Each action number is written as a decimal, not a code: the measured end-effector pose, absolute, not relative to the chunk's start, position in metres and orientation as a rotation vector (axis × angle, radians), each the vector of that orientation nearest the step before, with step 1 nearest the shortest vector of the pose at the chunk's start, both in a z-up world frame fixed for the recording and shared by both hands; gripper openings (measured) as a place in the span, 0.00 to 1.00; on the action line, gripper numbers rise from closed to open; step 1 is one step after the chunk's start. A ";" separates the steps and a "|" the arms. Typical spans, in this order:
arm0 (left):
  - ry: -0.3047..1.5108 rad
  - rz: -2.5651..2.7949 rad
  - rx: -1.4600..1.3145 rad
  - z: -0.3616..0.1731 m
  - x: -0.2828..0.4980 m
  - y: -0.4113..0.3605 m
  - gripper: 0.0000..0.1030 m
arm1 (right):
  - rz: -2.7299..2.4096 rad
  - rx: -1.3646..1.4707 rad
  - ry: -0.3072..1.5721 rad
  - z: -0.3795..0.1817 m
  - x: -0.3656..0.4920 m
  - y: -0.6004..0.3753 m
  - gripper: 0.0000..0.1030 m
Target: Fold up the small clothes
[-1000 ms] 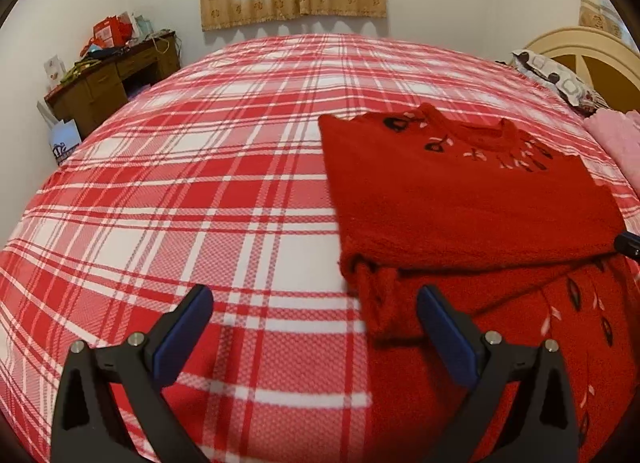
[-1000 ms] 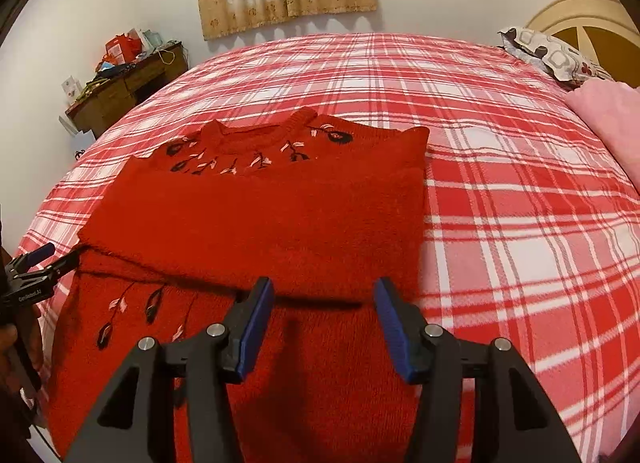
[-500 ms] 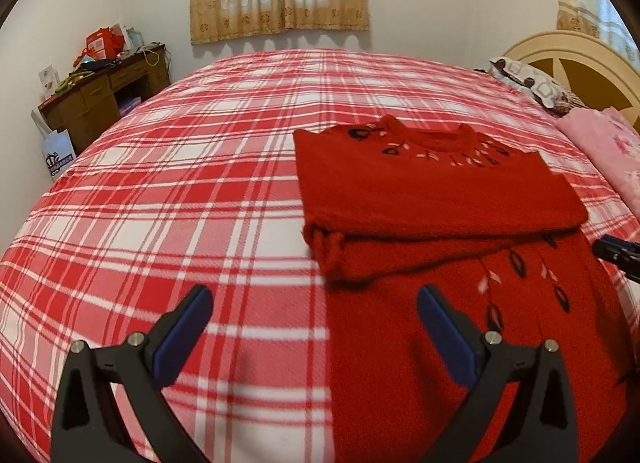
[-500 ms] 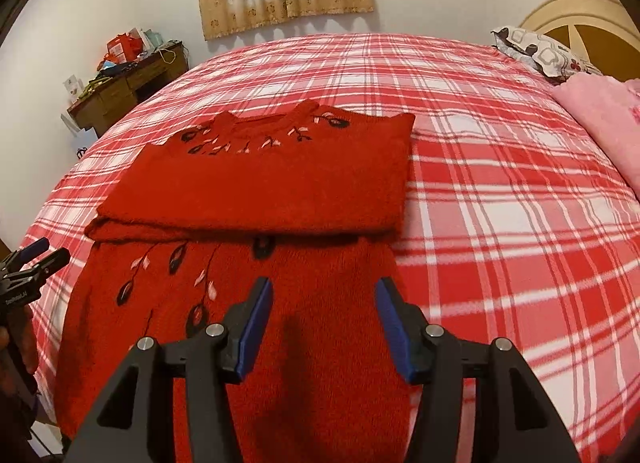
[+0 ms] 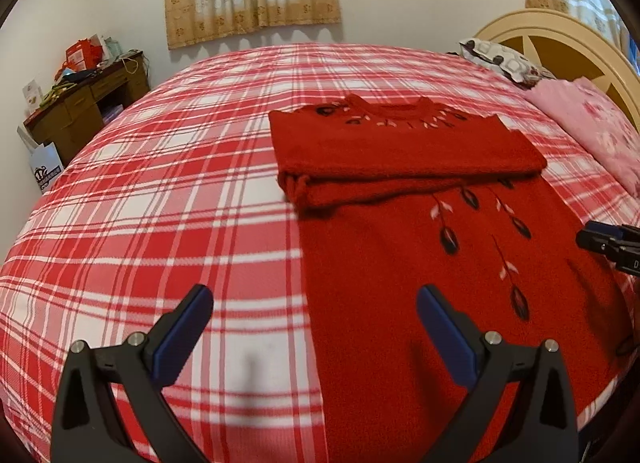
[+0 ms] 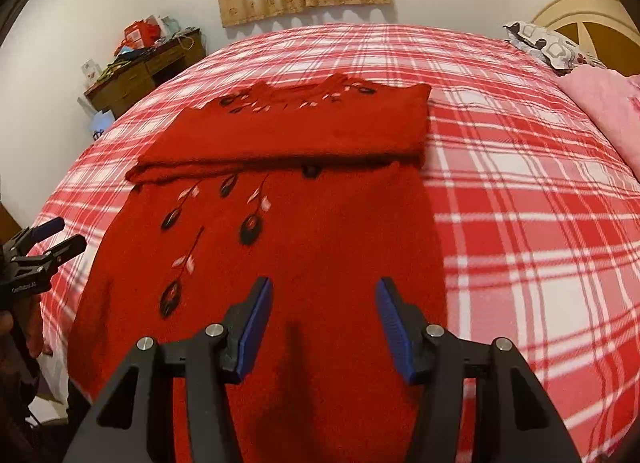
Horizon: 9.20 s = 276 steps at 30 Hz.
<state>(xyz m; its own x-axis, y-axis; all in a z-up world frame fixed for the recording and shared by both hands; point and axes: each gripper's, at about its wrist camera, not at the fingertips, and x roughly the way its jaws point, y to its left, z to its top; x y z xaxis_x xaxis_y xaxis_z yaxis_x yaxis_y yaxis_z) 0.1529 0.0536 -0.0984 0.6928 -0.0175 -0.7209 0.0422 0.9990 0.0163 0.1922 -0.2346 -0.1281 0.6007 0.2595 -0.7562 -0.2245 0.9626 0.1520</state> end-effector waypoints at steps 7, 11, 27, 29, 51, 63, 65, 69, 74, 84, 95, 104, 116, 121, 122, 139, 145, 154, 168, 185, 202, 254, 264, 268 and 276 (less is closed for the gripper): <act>0.829 -0.050 0.031 -0.104 0.135 0.049 1.00 | 0.294 0.048 0.891 -0.128 0.168 -0.229 0.56; 0.845 -0.072 0.033 -0.107 0.122 0.046 1.00 | 0.292 0.028 0.905 -0.132 0.151 -0.225 0.57; 0.947 -0.149 0.022 -0.125 0.067 0.043 0.97 | 0.260 0.099 0.889 -0.138 0.095 -0.246 0.58; 0.966 -0.165 -0.003 -0.126 0.065 0.045 0.89 | 0.256 0.116 0.881 -0.137 0.092 -0.249 0.58; 1.065 -0.234 -0.134 -0.147 0.049 0.050 0.10 | 0.241 0.133 0.821 -0.123 0.081 -0.261 0.58; 0.972 -0.259 -0.102 -0.127 0.045 0.053 0.09 | 0.199 0.186 0.916 -0.138 0.057 -0.298 0.58; 0.975 -0.261 -0.112 -0.128 0.047 0.054 0.09 | 0.201 0.178 0.936 -0.143 0.055 -0.297 0.58; 0.977 -0.262 -0.132 -0.128 0.048 0.058 0.09 | 0.221 0.200 0.948 -0.148 0.054 -0.298 0.38; 0.961 -0.260 -0.157 -0.123 0.047 0.064 0.09 | 0.260 0.230 0.942 -0.149 0.052 -0.299 0.08; 0.904 -0.282 -0.194 -0.113 0.049 0.073 0.08 | 0.330 0.336 0.822 -0.132 0.048 -0.306 0.07; 0.816 -0.322 -0.205 -0.088 0.063 0.077 0.08 | 0.353 0.389 0.686 -0.095 0.054 -0.314 0.07; 0.748 -0.322 -0.220 -0.063 0.084 0.086 0.08 | 0.354 0.380 0.617 -0.065 0.078 -0.315 0.07; 0.701 -0.305 -0.278 -0.042 0.122 0.098 0.08 | 0.343 0.332 0.543 -0.029 0.123 -0.306 0.07; 0.662 -0.303 -0.289 -0.026 0.139 0.104 0.08 | 0.339 0.311 0.510 -0.009 0.145 -0.304 0.07; 0.655 -0.304 -0.285 -0.023 0.142 0.104 0.08 | 0.338 0.308 0.505 -0.005 0.149 -0.304 0.07; 0.574 -0.282 -0.300 0.018 0.219 0.109 0.08 | 0.315 0.248 0.423 0.049 0.225 -0.283 0.07; 0.578 -0.267 -0.290 0.020 0.251 0.111 0.08 | 0.286 0.237 0.434 0.051 0.260 -0.284 0.07; 0.654 -0.236 -0.296 -0.010 0.303 0.112 0.08 | 0.236 0.221 0.528 0.019 0.331 -0.280 0.07; 0.842 -0.193 -0.241 -0.087 0.379 0.097 0.08 | 0.145 0.232 0.758 -0.086 0.429 -0.285 0.07; 0.801 -0.091 -0.029 -0.086 0.354 0.095 0.73 | 0.212 -0.145 0.920 -0.115 0.424 -0.216 0.53; 0.828 0.153 -0.104 -0.097 0.375 0.132 0.73 | 0.122 -0.022 0.866 -0.107 0.403 -0.243 0.53; 0.820 0.010 -0.117 -0.134 0.268 0.111 1.00 | 0.232 0.019 0.915 -0.142 0.324 -0.226 0.45; 0.817 -0.002 -0.124 -0.129 0.265 0.114 1.00 | 0.252 -0.178 0.851 -0.114 0.289 -0.188 0.49; 0.815 -0.007 -0.117 -0.122 0.264 0.117 1.00 | 0.284 -0.255 0.853 -0.116 0.282 -0.162 0.53; 0.752 0.006 -0.066 -0.098 0.266 0.130 1.00 | 0.395 -0.343 0.796 -0.110 0.268 -0.100 0.58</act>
<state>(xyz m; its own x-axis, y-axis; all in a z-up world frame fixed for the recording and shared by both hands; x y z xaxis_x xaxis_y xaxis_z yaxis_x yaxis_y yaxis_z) 0.2657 0.1297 -0.0984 0.7302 -0.0178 -0.6830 -0.0296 0.9979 -0.0576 0.2680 -0.1003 -0.1096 0.6343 0.2112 -0.7437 -0.4641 0.8733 -0.1478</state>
